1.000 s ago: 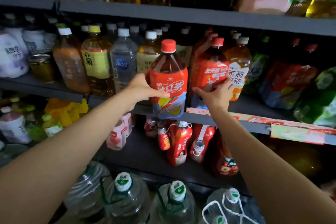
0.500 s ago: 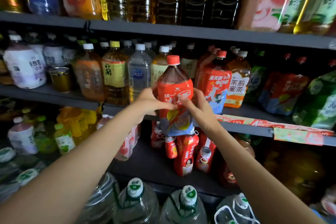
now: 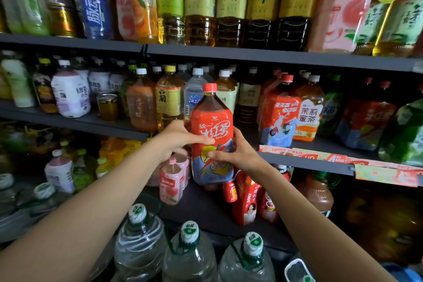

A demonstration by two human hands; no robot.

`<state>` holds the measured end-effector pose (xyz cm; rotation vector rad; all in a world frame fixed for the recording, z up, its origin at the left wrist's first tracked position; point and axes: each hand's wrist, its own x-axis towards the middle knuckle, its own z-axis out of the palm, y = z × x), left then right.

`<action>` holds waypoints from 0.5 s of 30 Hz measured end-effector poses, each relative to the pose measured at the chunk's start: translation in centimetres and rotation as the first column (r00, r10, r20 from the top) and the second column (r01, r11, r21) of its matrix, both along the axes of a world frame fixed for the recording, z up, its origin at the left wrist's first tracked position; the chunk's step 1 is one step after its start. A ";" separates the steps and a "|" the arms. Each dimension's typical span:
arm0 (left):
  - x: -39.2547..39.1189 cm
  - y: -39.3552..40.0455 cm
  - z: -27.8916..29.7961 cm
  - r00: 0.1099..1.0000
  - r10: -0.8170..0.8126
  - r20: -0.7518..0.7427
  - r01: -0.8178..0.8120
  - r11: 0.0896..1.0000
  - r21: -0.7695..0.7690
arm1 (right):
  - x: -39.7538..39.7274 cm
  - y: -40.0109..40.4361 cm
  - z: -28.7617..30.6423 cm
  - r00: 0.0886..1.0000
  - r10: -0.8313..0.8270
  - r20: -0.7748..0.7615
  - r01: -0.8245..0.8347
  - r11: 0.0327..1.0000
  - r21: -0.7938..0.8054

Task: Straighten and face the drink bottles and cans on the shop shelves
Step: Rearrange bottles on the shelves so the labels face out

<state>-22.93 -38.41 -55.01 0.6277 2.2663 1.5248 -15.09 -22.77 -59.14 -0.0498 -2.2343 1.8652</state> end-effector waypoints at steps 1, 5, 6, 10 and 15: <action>0.1 -0.3 0.1 1.000 -0.004 -0.002 0.004 1.000 0.001 | -0.2 -0.3 -0.1 1.000 0.000 0.002 0.000 1.000 -0.012; 0.4 -1.9 -0.1 0.999 -0.005 -0.034 0.002 0.998 -0.070 | -1.2 -1.3 -0.8 0.999 -0.033 0.009 0.034 0.999 -0.005; 0.5 -2.3 0.0 0.999 -0.006 -0.035 0.003 0.997 -0.081 | -1.4 -1.5 -0.8 0.999 -0.032 0.008 0.032 0.999 0.015; 0.5 -4.0 0.6 0.999 0.000 -0.043 -0.003 0.999 -0.054 | -2.0 -2.9 -0.1 0.999 -0.038 -0.030 0.038 0.999 0.016; -0.4 -7.3 1.5 0.996 0.085 -0.042 -0.085 0.996 -0.001 | -3.7 -6.0 1.9 0.998 0.008 -0.061 -0.005 0.999 0.041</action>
